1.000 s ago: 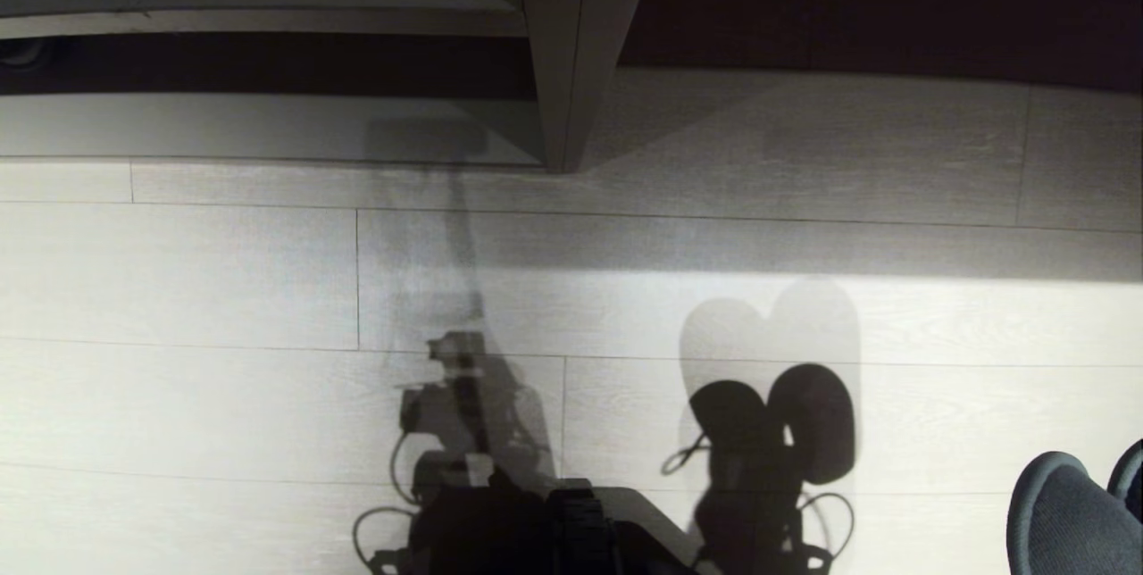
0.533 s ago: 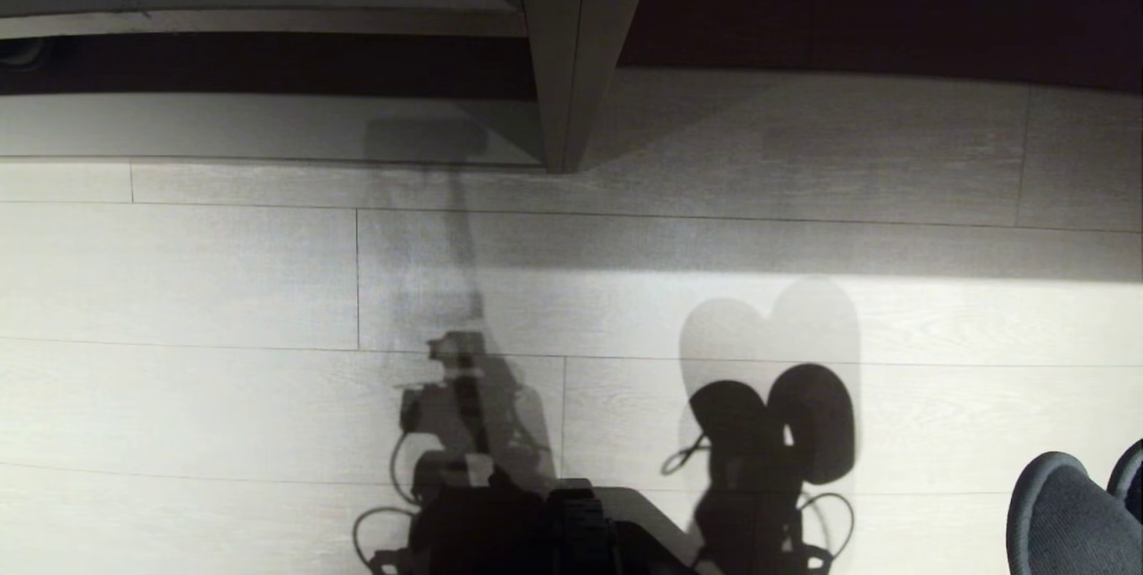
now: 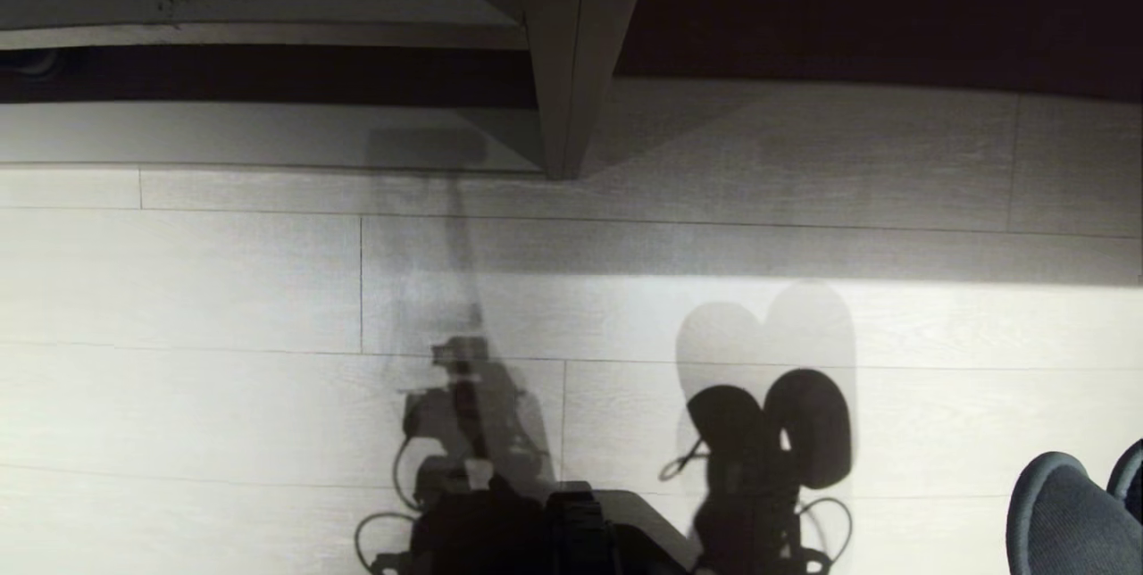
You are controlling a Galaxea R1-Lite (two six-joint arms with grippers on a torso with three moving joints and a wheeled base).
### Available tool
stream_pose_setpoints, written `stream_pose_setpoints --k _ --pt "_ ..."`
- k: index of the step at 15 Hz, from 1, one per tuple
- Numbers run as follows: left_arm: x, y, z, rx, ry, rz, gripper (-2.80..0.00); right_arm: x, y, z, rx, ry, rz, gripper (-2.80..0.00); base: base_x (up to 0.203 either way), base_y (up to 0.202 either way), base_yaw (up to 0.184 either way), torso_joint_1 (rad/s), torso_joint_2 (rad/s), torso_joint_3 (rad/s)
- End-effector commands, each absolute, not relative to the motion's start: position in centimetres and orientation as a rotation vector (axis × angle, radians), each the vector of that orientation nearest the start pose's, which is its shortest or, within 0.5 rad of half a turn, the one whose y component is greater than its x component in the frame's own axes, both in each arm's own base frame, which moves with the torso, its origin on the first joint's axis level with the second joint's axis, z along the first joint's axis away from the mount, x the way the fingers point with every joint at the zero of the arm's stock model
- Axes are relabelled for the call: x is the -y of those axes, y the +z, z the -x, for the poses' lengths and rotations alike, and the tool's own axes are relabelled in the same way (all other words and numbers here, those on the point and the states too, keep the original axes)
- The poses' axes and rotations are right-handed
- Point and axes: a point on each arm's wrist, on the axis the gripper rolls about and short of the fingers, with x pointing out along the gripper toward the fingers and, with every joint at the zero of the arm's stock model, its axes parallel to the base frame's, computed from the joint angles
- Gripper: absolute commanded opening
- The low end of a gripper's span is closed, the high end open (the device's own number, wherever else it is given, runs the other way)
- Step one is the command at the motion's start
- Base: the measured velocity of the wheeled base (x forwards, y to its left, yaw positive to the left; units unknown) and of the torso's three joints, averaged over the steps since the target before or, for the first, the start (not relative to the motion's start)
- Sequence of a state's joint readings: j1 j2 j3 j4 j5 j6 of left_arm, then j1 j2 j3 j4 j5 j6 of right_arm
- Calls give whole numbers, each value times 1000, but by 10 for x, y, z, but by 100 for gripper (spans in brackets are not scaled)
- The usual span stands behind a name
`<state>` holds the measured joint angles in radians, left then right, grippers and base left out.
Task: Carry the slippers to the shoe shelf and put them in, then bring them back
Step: Place the slippers into the shoe cabinet
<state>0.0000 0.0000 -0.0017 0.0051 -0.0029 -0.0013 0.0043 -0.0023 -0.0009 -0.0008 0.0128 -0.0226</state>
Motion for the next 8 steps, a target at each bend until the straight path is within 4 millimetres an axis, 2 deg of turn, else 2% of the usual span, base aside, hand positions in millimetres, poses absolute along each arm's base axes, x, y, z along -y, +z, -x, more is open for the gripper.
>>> stream_pose_setpoints --k 1,8 --pt "0 75 23 -3 -3 2 -280 0 76 23 2 18 23 -280 0 0 0 2 4 172" --pt "0 75 23 -3 -3 2 -280 0 76 23 2 18 23 -280 0 0 0 3 2 198"
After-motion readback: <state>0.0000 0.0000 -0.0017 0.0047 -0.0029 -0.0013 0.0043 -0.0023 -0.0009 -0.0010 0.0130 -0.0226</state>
